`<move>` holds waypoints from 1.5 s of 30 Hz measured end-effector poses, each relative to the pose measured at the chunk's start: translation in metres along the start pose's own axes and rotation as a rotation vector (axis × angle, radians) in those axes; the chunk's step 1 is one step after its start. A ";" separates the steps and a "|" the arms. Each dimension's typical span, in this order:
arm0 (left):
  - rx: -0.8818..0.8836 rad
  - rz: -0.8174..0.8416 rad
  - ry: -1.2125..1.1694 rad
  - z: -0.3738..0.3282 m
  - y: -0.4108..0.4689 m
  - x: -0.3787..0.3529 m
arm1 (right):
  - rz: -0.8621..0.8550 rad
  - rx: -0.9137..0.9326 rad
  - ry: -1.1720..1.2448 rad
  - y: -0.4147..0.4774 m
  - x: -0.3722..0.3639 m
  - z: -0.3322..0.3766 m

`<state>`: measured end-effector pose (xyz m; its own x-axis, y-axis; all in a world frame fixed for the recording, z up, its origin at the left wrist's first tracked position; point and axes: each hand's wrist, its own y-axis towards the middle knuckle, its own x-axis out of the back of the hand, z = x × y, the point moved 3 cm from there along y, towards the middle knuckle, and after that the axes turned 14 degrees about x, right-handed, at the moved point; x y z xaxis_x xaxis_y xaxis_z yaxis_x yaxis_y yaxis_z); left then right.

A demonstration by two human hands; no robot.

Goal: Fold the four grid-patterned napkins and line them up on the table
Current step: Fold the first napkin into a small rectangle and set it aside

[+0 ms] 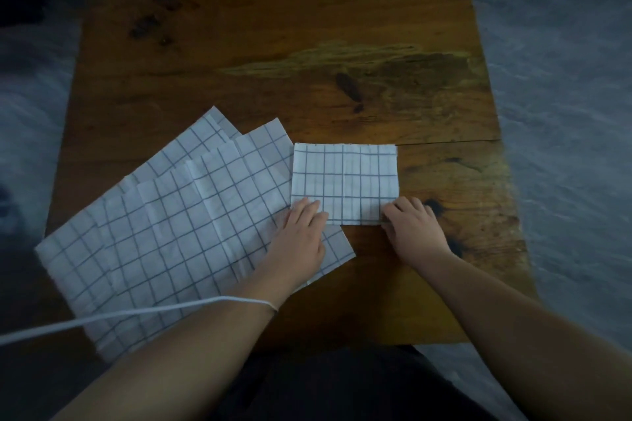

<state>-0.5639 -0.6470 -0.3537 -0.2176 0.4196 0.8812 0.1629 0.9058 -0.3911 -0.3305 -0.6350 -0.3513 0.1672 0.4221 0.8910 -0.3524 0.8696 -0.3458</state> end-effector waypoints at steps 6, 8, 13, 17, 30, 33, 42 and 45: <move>-0.066 0.026 -0.058 -0.017 0.000 -0.003 | -0.025 0.005 -0.022 0.000 0.004 0.003; -0.061 0.046 -0.088 -0.025 -0.002 -0.004 | -0.049 -0.032 0.010 -0.007 0.004 0.013; -0.094 0.073 -0.113 -0.048 0.000 -0.014 | -0.115 -0.093 0.120 -0.044 0.005 0.036; -0.109 0.038 -0.081 -0.064 0.003 -0.018 | -0.119 -0.088 0.107 -0.074 0.002 0.046; -0.390 0.149 0.047 -0.052 0.011 -0.031 | 0.003 0.005 0.033 -0.144 -0.053 -0.004; -0.391 0.160 0.186 -0.037 0.013 -0.030 | 0.025 0.050 0.056 -0.150 -0.058 -0.015; -0.359 -0.117 0.090 -0.039 -0.033 -0.035 | -0.172 0.060 0.114 -0.135 -0.050 -0.014; -0.319 -0.016 -0.029 -0.036 -0.033 -0.039 | -0.274 0.087 0.137 -0.133 -0.046 -0.018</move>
<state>-0.5257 -0.6955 -0.3654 -0.2496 0.4112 0.8767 0.4519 0.8502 -0.2701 -0.2750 -0.7650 -0.3515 0.3867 0.2112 0.8977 -0.3536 0.9330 -0.0671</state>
